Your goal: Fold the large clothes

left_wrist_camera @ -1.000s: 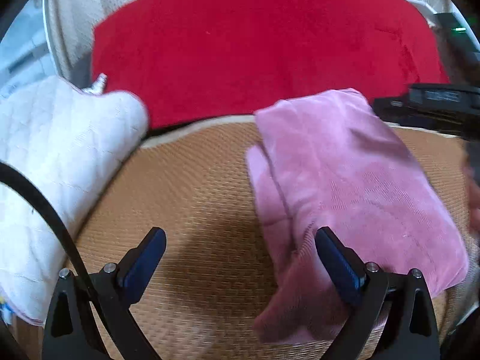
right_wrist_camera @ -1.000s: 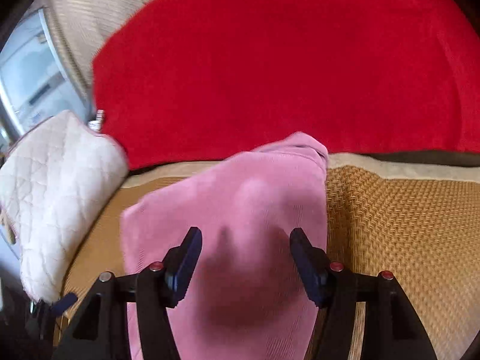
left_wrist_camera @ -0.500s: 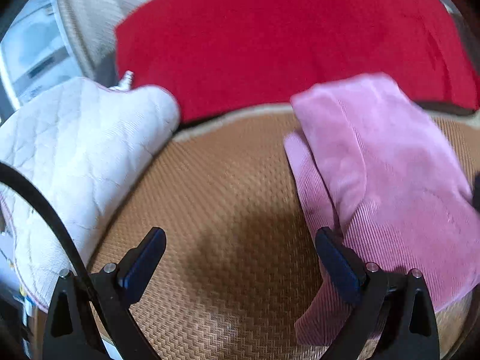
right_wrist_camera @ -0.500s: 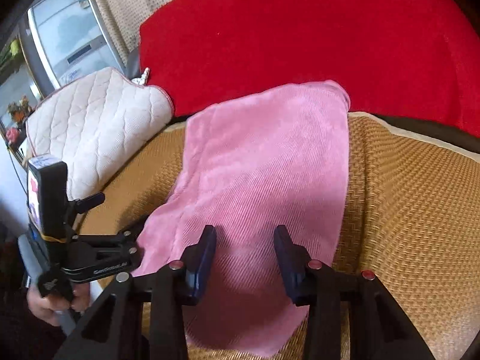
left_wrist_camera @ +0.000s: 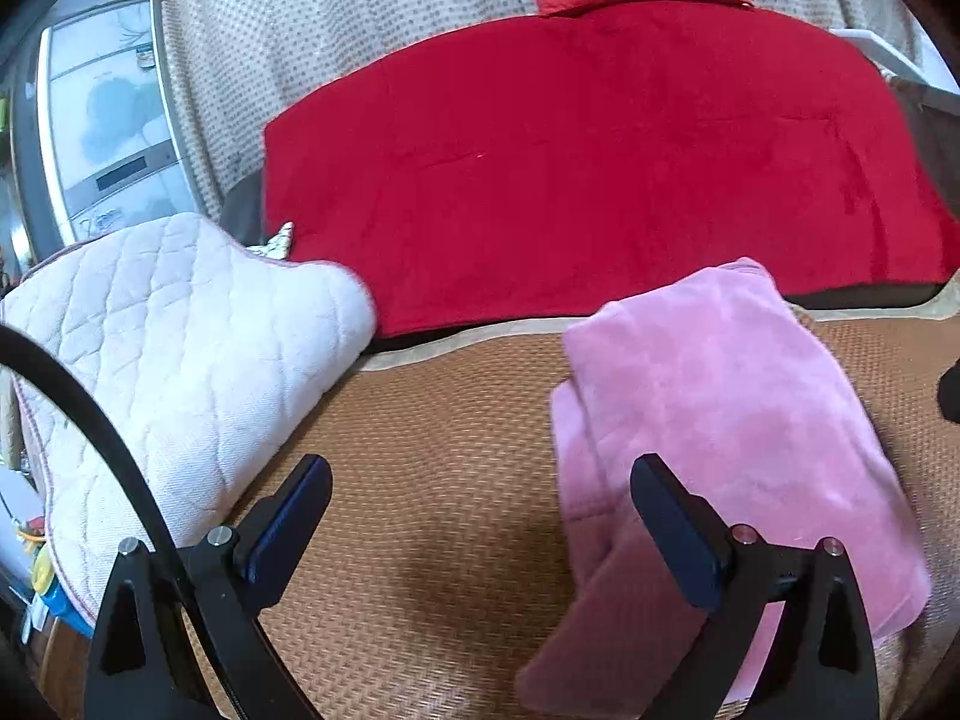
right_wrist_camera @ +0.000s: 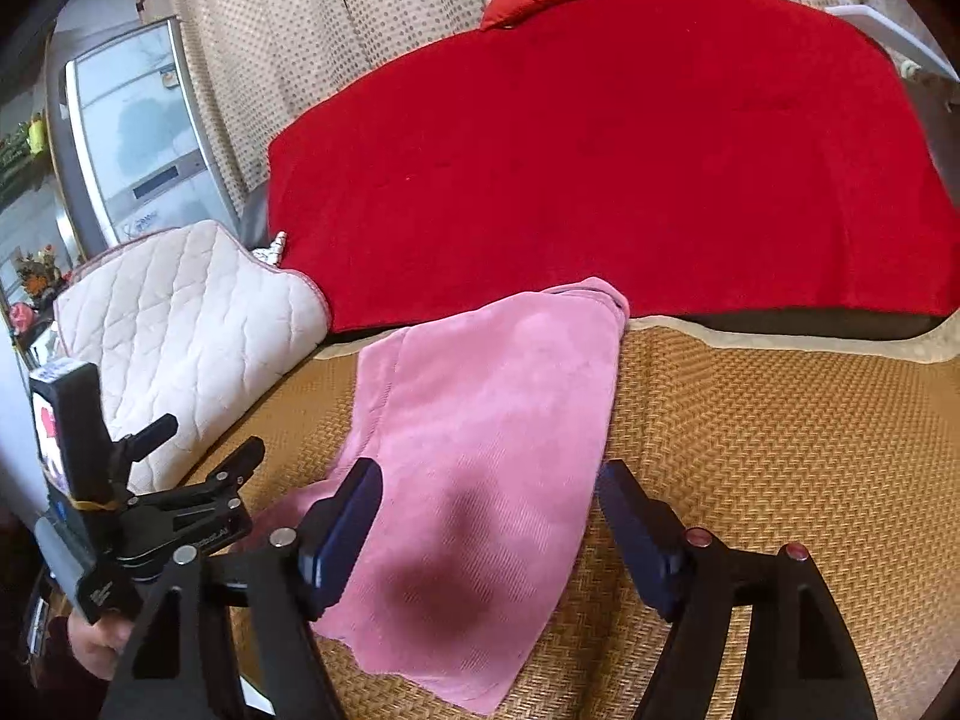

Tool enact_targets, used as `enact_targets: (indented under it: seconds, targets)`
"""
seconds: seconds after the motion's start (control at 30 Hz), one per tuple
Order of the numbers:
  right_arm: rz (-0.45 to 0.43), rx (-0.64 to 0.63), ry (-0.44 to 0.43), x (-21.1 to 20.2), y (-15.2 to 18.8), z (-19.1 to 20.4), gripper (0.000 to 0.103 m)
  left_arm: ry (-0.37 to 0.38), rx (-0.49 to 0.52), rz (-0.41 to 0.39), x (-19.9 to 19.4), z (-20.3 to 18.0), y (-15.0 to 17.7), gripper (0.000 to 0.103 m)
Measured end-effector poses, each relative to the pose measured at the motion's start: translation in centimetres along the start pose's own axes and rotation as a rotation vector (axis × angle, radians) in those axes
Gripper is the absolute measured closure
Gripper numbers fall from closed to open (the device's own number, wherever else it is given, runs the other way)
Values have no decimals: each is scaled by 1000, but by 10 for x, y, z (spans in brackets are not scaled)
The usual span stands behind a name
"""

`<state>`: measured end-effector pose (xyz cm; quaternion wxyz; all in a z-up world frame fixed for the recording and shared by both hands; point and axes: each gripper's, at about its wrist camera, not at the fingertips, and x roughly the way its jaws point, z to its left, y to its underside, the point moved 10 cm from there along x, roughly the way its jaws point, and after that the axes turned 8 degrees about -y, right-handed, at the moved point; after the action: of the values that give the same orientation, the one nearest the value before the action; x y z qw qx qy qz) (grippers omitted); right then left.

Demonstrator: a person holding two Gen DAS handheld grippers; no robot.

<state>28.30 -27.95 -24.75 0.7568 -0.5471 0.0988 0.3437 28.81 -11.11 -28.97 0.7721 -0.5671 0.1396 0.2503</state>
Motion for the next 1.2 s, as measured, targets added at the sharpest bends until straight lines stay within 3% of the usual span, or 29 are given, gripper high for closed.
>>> enact_targets:
  seconds: [0.2,0.4,0.53,0.67,0.73,0.8,0.93,1.03,1.2]
  targets:
    - [9,38,-17,2,1,-10,25,54,0,2,-5,-16,-4,3]
    - [12,87,-31,-1,6,-23,25,63,11,8,-8,-29,-1,3]
    - [34,144,-82,5,11,-30,25,84,13,28,-6,-33,1,3]
    - [55,261,-192,15,17,-35,23,238,-16,119,1,-45,10,3]
    - [89,347,-247,23,22,-40,22,359,-62,196,5,-50,16,3]
    - [107,387,-266,29,26,-44,22,425,-97,271,12,-52,22,3]
    - [134,454,-284,42,33,-55,22,474,-153,327,21,-47,25,4]
    - [140,503,-319,48,34,-60,22,559,-200,373,22,-46,26,4]
    - [157,549,-341,63,38,-67,21,603,-248,401,24,-36,28,4]
